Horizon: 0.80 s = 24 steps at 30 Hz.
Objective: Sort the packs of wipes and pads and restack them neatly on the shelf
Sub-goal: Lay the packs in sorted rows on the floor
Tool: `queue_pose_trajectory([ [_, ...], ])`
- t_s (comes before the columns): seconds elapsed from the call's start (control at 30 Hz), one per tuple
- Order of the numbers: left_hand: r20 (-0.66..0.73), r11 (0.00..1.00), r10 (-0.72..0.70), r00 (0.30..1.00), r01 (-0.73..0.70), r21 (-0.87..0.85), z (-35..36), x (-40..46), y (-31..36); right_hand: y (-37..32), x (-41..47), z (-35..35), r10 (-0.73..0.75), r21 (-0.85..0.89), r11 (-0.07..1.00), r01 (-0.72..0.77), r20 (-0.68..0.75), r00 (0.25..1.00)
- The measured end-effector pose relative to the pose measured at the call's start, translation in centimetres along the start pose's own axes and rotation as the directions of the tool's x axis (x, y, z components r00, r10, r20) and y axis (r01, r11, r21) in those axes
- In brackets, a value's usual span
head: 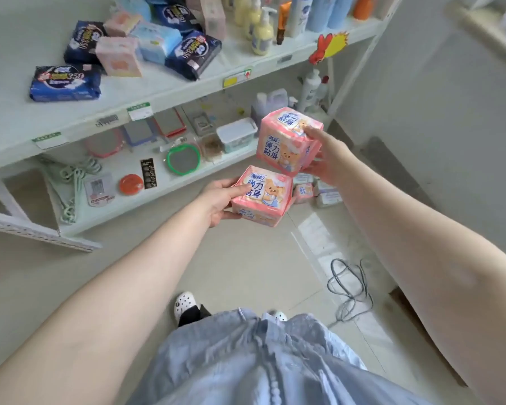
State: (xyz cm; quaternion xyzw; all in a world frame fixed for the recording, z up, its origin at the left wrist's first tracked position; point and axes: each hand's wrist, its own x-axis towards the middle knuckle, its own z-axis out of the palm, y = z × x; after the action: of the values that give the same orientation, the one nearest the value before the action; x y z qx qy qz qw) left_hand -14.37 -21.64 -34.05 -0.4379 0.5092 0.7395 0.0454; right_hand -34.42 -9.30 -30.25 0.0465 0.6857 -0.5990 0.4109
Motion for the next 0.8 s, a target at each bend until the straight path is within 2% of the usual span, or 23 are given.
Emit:
queue_pose_trajectory([
  [0.1, 0.023, 0.999, -0.048, 0.999, 0.047, 0.002, 5.8, 0.9, -2.1, 0.9, 0.3, -6.2, 0.019, 0.02, 1.0, -0.018, -0.045, 0.999],
  [0.3, 0.059, 0.993, -0.109, 0.992, 0.107, 0.043, 12.4, 1.7, -3.7, 1.5, 1.0, -13.3, 0.025, 0.067, 0.998, -0.02, -0.081, 0.996],
  [0.8, 0.071, 0.977, -0.18, 0.981, 0.17, 0.13, 19.2, 10.9, 2.1, -2.1, 8.0, -20.1, 0.086, 0.166, 0.985, -0.051, -0.21, 0.974],
])
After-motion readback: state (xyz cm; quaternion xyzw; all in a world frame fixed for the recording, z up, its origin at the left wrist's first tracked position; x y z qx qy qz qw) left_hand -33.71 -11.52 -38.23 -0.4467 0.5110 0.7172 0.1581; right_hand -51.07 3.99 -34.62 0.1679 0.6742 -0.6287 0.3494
